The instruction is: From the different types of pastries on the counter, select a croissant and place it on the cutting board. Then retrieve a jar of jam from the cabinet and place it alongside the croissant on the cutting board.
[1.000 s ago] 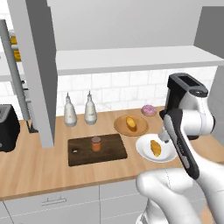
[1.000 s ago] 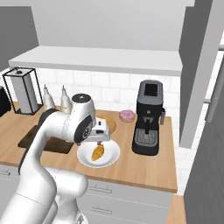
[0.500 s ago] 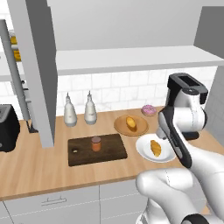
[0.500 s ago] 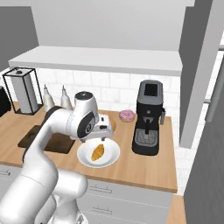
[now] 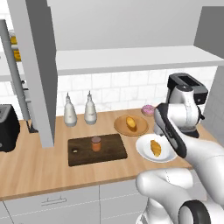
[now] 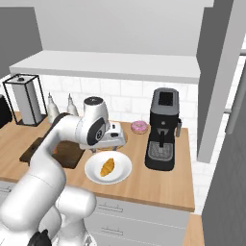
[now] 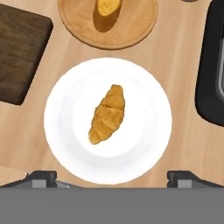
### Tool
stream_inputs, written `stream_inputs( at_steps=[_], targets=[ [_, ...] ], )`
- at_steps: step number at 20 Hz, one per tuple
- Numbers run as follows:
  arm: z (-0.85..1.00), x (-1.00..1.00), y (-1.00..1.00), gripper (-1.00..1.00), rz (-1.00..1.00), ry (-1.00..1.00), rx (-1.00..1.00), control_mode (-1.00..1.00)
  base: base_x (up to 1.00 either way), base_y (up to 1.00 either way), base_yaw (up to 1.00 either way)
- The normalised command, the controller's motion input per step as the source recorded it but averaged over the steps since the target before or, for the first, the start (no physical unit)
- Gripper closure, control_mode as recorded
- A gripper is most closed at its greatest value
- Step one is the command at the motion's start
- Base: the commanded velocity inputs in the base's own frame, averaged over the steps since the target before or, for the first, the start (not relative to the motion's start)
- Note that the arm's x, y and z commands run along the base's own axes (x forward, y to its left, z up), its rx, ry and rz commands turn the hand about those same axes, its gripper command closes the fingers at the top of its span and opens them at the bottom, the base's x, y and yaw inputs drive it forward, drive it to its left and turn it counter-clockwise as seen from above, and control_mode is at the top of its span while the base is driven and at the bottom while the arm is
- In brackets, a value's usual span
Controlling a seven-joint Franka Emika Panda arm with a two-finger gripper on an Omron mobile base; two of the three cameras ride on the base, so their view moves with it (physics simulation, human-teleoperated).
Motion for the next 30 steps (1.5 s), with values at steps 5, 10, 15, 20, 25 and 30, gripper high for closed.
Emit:
stream_inputs(
  at_steps=[5,10,15,20,25,30],
  targets=[
    [-0.02,0.13,0.08,-1.00,0.00,0.00,0.00,-1.00,0.00,0.00,0.00],
    [-0.04,0.17,0.13,-1.00,0.00,0.00,0.00,-1.00,0.00,0.00,0.00],
    [-0.11,0.28,-0.03,-1.00,0.00,0.00,0.00,-1.00,0.00,0.00,0.00],
    [-0.19,0.10,-0.07,-1.00,0.00,0.00,0.00,-1.00,0.00,0.00,0.00],
    [0.00,0.00,0.06,-1.00,0.00,0.00,0.00,-1.00,0.00,0.00,0.00],
    [-0.11,0.00,0.06,-1.00,0.00,0.00,0.00,-1.00,0.00,0.00,0.00]
  ],
)
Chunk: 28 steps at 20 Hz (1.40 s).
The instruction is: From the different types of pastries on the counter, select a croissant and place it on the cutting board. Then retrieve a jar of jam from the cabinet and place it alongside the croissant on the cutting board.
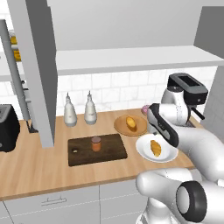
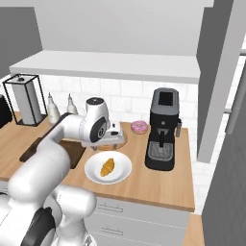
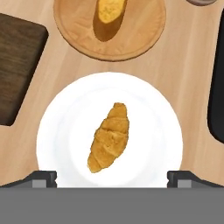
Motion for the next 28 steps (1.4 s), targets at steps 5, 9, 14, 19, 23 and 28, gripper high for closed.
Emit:
stream_inputs(
  at_steps=[5,9,14,19,23,28],
  targets=[
    [-0.22,0.10,0.00,-1.00,0.00,0.00,0.00,-1.00,0.00,0.00,0.00],
    [-0.28,0.11,0.00,-1.00,0.00,0.00,0.00,-1.00,0.00,0.00,0.00],
    [-0.34,0.08,0.00,-1.00,0.00,0.00,0.00,-1.00,0.00,0.00,0.00],
    [-0.29,0.09,0.00,-1.00,0.00,0.00,0.00,-1.00,0.00,0.00,0.00],
    [-0.24,0.03,-0.01,-1.00,0.00,0.00,0.00,-1.00,0.00,0.00,0.00],
    [-0.20,0.00,-0.03,-1.00,0.00,0.00,0.00,-1.00,0.00,0.00,0.00]
  ],
)
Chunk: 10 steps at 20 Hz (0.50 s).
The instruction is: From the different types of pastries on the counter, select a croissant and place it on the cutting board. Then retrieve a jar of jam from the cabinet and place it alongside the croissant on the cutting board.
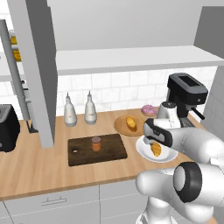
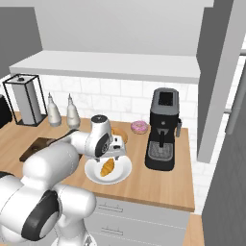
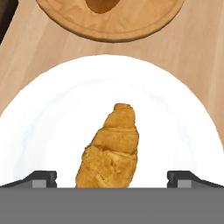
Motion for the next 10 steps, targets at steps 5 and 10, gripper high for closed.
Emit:
stream_inputs(
  at_steps=[5,10],
  targets=[
    [-0.18,0.00,0.00,-1.00,0.00,0.00,0.00,-1.00,0.00,0.00,0.00],
    [-0.26,0.00,0.00,-1.00,0.00,0.00,0.00,-1.00,0.00,0.00,0.00]
  ],
)
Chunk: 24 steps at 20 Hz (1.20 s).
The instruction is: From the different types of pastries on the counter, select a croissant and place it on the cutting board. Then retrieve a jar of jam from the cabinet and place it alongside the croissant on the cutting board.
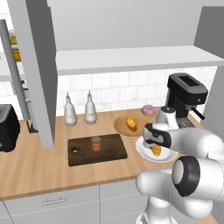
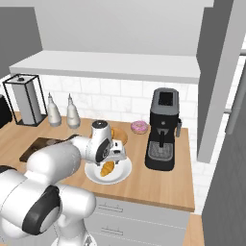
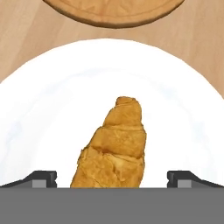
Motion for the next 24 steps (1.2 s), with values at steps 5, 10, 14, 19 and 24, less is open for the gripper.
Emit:
stream_inputs(
  at_steps=[5,10,14,19,24],
  targets=[
    [-0.23,0.01,0.00,-1.00,0.00,0.00,0.00,-1.00,0.00,0.00,0.00],
    [-0.21,0.22,-0.02,-1.00,0.00,0.00,0.01,-1.00,0.00,0.00,0.00],
    [-0.17,0.23,0.00,1.00,0.00,0.00,0.00,-1.00,0.00,0.00,0.00],
    [-0.07,0.01,0.00,1.00,0.00,0.00,0.00,-1.00,0.00,0.00,0.00],
    [-0.04,0.02,-0.09,1.00,0.00,0.00,0.00,-1.00,0.00,0.00,0.00]
  ],
)
